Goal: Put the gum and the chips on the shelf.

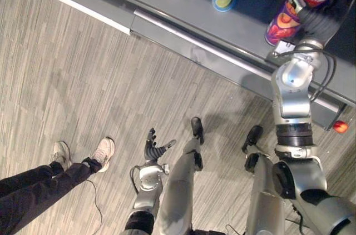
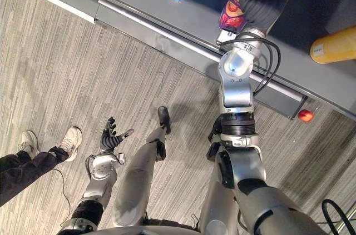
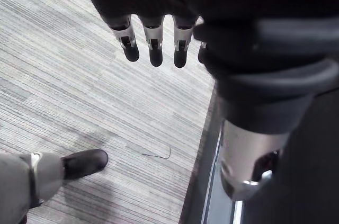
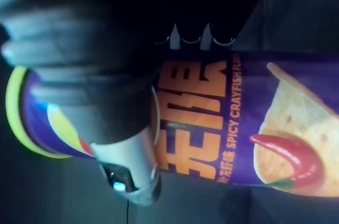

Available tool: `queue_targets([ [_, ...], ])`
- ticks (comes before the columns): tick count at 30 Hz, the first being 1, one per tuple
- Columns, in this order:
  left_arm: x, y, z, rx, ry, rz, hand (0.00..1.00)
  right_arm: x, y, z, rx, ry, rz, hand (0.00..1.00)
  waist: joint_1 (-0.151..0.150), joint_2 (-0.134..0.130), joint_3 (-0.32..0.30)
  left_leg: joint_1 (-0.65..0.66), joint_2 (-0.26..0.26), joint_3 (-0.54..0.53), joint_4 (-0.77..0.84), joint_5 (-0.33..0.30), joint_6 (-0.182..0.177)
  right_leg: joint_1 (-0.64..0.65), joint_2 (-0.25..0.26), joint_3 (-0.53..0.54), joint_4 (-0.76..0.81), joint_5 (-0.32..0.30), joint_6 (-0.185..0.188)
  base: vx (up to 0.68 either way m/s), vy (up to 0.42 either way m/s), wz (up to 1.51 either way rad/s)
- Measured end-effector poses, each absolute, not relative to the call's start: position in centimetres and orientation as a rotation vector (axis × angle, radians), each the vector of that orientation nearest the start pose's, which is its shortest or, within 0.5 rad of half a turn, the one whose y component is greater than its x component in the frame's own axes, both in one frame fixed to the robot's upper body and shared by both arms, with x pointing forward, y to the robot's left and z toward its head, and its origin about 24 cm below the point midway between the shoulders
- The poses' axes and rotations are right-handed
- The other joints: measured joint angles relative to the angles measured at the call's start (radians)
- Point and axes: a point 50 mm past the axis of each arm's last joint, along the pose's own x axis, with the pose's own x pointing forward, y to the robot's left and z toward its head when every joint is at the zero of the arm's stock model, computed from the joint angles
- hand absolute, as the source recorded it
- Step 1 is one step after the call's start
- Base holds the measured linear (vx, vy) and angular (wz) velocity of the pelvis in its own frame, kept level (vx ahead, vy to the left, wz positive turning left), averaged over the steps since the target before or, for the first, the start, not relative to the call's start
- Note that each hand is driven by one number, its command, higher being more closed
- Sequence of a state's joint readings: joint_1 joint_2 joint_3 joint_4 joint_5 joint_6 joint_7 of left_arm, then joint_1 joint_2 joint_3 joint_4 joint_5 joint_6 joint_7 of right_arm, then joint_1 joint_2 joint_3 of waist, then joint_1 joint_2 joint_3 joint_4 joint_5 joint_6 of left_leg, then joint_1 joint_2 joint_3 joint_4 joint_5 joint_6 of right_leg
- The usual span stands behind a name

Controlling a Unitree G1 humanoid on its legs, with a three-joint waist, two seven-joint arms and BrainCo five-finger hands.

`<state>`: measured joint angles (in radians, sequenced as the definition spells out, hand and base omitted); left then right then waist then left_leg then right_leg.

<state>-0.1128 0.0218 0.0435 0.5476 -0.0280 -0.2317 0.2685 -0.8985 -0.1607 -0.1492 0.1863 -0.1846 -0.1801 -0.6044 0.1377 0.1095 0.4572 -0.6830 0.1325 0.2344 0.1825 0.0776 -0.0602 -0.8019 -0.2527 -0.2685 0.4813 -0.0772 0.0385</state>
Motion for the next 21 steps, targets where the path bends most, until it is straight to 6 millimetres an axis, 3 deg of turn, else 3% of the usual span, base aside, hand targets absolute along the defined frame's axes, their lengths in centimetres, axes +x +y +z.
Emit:
queue_targets([
  [15, 25.4, 17.1, -3.2, 0.018, 0.204, 0.294, 0.00, 33.3, -16.2, 28.9, 0.011, -0.925, -0.557, 1.00, 0.001, 0.000, 0.000, -0.025, 0.018, 0.004, 0.060, -0.024, -0.002, -0.010, 0.010, 0.008, 0.011, 0.000, 0.000, 0.01, -0.042, -0.03],
  [16, 25.4, 17.1, -3.2, 0.018, 0.204, 0.294, 0.00, 33.3, -16.1, 28.7, 0.012, -0.920, -0.552, 0.00, 0.001, 0.000, 0.000, -0.025, 0.021, 0.005, 0.066, -0.026, -0.002, -0.010, 0.012, 0.010, 0.011, 0.000, 0.000, 0.01, -0.051, -0.06],
  [21, 25.4, 17.1, -3.2, 0.018, 0.204, 0.294, 0.00, 33.4, -15.7, 27.4, -0.012, -0.886, -0.528, 0.00, 0.000, 0.000, 0.000, -0.026, 0.026, 0.007, 0.071, -0.028, -0.003, -0.010, 0.016, 0.012, 0.009, 0.000, 0.000, 0.01, -0.041, -0.03],
])
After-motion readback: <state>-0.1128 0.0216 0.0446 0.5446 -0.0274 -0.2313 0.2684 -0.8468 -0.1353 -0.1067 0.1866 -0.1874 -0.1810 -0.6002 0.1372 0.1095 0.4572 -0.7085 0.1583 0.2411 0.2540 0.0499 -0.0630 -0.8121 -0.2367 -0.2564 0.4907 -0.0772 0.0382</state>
